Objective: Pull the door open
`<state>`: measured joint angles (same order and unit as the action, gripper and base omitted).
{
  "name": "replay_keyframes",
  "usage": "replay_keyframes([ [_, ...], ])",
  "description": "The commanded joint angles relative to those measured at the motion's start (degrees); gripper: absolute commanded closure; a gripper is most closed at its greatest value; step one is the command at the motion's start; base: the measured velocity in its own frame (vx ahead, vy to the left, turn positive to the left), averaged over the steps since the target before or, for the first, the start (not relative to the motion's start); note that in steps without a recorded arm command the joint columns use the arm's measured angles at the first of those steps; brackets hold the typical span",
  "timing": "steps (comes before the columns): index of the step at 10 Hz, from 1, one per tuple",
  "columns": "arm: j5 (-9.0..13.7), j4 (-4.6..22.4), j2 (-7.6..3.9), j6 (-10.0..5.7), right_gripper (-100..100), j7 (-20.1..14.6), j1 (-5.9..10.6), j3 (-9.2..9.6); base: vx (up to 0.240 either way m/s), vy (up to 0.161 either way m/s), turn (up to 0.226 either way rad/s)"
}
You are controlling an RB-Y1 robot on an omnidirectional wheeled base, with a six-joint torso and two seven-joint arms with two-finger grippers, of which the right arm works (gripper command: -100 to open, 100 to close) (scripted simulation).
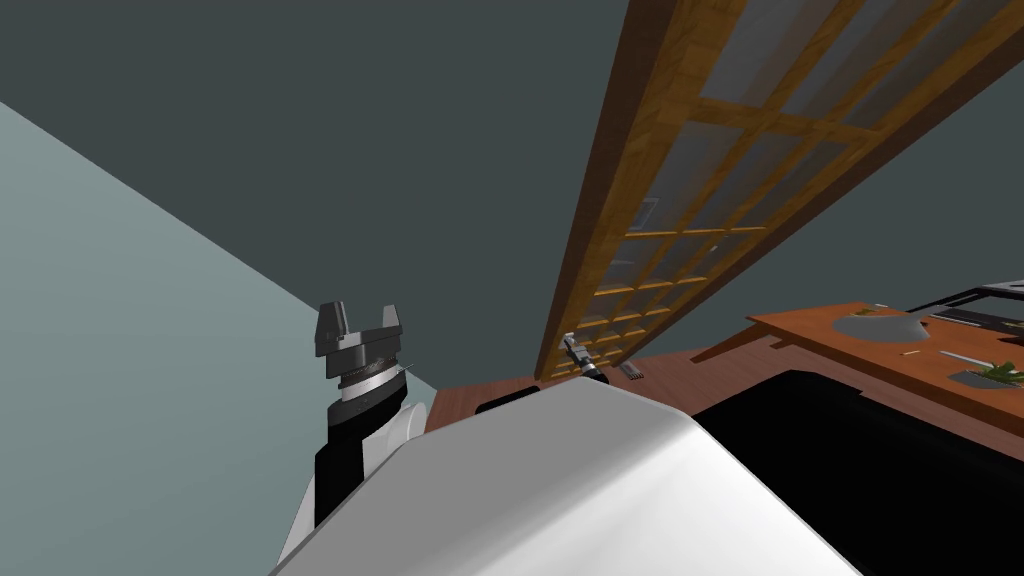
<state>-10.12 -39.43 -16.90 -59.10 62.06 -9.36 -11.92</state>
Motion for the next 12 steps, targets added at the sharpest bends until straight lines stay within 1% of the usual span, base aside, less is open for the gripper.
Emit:
replay_keyframes([
  [1, 0.5, -0.1, 0.02, 0.02, 100, -2.0, 0.05, 0.22, -0.021, -0.01, 0.03],
  [4, 1.5, -0.1, 0.0, 0.19, 100, -6.1, 0.28, 0.68, -0.032, -0.017, 0.04],
  [7, 2.8, 0.0, -0.03, 0.43, 100, -10.8, 0.59, 1.3, -0.042, -0.021, 0.046],
  [8, 2.8, 0.0, -0.03, 0.43, 100, -11.2, 0.59, 1.3, -0.027, -0.01, 0.023],
  [11, 4.2, 0.1, -0.05, 0.69, 100, -16.3, 0.93, 1.98, -0.031, -0.014, 0.042],
  [12, 4.2, 0.1, -0.05, 0.69, 100, -16.9, 0.93, 1.98, -0.034, -0.014, 0.026],
])
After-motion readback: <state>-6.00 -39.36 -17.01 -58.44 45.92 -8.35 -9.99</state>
